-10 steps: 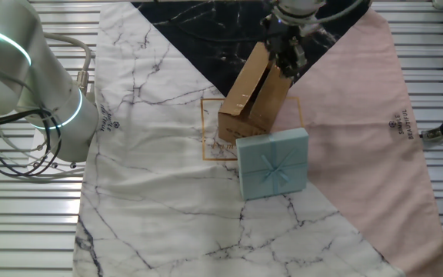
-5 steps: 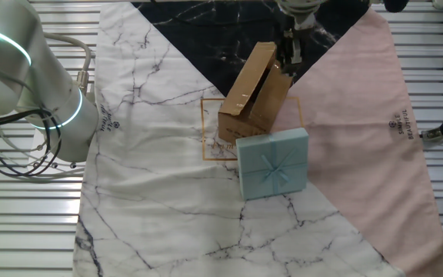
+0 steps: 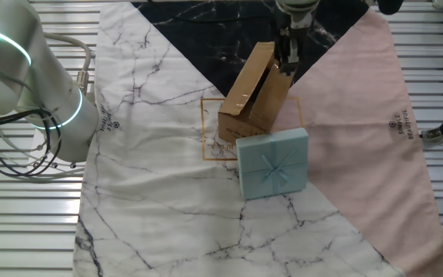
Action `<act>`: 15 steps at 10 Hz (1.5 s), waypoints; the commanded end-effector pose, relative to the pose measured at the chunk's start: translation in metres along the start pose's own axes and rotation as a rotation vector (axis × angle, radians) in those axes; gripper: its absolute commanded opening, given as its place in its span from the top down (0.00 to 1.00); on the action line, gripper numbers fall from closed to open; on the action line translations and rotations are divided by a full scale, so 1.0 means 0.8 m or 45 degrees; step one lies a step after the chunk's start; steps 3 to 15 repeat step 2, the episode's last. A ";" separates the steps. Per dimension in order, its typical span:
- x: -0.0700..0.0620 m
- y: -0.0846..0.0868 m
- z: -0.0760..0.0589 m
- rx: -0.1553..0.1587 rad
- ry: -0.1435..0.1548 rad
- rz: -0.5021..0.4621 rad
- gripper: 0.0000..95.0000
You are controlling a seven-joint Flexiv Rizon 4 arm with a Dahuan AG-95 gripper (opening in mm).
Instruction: Cover the box
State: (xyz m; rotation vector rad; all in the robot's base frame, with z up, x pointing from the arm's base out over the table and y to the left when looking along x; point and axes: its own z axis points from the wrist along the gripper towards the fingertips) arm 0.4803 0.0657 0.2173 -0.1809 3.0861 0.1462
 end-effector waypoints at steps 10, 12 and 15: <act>0.000 0.001 -0.001 -0.026 0.001 -0.062 0.60; 0.000 0.001 -0.001 -0.026 0.001 -0.062 0.60; 0.000 0.001 -0.001 -0.026 0.001 -0.062 0.60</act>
